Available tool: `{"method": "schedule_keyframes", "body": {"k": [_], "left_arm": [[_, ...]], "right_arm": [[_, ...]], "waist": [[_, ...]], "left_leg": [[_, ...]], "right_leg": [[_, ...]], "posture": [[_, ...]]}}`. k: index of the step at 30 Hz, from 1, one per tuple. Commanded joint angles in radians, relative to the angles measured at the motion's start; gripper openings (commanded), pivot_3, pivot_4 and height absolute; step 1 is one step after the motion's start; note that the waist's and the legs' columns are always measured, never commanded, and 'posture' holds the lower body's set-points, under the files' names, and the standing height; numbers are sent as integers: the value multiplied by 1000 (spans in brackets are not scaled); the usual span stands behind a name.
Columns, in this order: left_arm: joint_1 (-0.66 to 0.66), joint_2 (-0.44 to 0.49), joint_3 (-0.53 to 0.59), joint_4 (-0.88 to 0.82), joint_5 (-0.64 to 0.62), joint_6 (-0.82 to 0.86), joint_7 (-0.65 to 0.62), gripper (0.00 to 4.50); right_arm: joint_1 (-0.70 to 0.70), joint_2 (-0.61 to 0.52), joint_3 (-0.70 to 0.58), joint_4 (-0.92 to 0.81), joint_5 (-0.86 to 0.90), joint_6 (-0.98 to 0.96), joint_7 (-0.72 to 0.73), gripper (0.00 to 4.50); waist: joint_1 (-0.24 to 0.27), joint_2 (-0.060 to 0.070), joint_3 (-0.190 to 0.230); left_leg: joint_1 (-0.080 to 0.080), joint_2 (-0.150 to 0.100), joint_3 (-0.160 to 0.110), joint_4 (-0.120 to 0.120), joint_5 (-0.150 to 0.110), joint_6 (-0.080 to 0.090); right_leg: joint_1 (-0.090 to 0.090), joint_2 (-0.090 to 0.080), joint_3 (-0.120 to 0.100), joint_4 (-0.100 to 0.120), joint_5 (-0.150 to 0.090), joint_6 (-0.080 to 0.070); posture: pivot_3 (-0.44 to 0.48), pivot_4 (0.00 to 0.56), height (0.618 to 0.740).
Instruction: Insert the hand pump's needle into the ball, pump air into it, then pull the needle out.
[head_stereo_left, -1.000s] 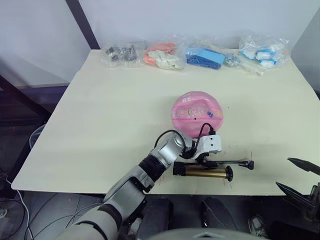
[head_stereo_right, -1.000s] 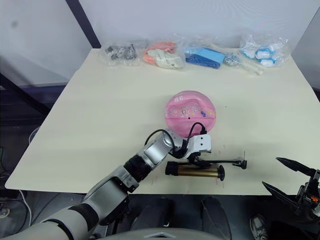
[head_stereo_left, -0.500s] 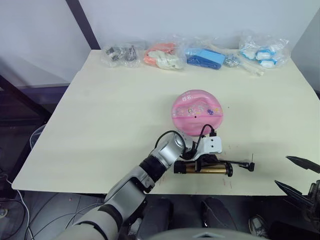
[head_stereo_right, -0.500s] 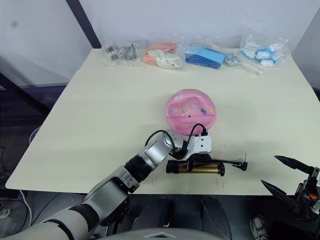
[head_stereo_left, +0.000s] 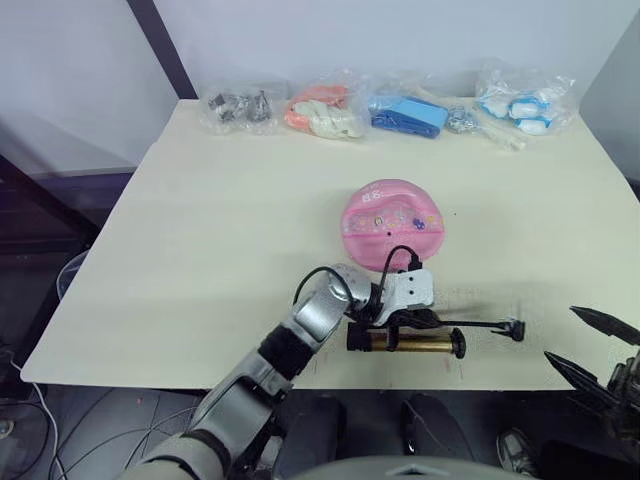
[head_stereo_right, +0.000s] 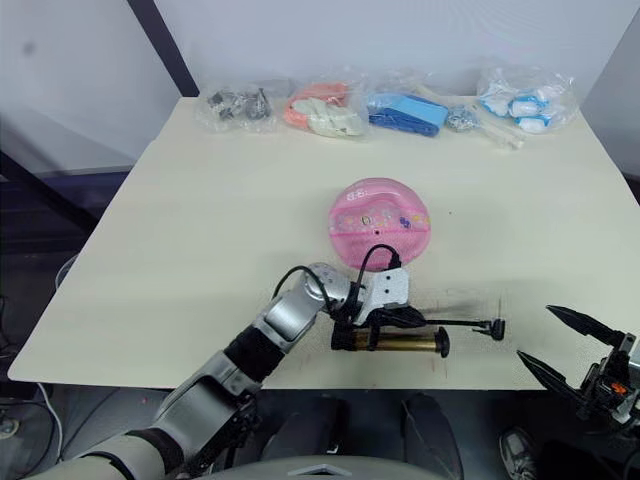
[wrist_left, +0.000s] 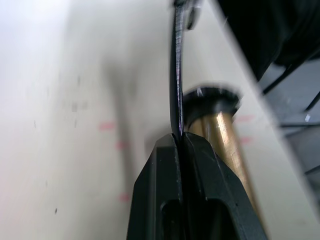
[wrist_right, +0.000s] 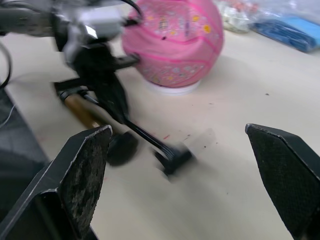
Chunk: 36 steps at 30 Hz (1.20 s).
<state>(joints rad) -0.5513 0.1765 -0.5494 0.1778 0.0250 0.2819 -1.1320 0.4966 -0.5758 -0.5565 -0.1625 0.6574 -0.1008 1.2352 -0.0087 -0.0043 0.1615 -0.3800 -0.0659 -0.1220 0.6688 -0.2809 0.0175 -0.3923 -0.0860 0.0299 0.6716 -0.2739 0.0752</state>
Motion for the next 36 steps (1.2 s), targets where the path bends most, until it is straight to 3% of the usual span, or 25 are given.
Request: {"method": "schedule_keyframes", "body": {"k": [1,13,21,29,36], "left_arm": [[28,-2,61,-88,-57,-30,32,70],[75,-10,177,-121,-142,-13,141,70],[81,-11,190,-108,-170,-24,158,70],[74,1,186,-74,-164,-56,140,70],[75,16,175,-63,-161,-75,112,70]], "right_arm": [[8,30,0,-100,35,75,-125,4500],[10,172,72,-424,251,404,-596,4500],[-79,213,131,-493,419,561,-899,4500],[-159,236,213,-516,500,616,-1026,4500],[-168,210,219,-511,506,626,-1028,4500]], "waist": [[1,0,0],[4,1,0],[3,0,0],[-2,1,0],[-2,1,0]], "left_leg": [[0,0,0,0,0,0],[0,0,-1,0,0,0],[0,0,-1,0,0,0],[-1,0,-1,0,0,0],[-1,0,-1,0,0,0]], "right_leg": [[0,0,0,0,0,0],[-1,0,0,0,0,0],[-1,0,-1,0,0,0],[-1,1,-1,1,0,0],[-1,1,-1,1,0,0]], "posture": [[0,150,740],[0,150,740],[0,150,740],[0,150,740],[0,150,740]]}}
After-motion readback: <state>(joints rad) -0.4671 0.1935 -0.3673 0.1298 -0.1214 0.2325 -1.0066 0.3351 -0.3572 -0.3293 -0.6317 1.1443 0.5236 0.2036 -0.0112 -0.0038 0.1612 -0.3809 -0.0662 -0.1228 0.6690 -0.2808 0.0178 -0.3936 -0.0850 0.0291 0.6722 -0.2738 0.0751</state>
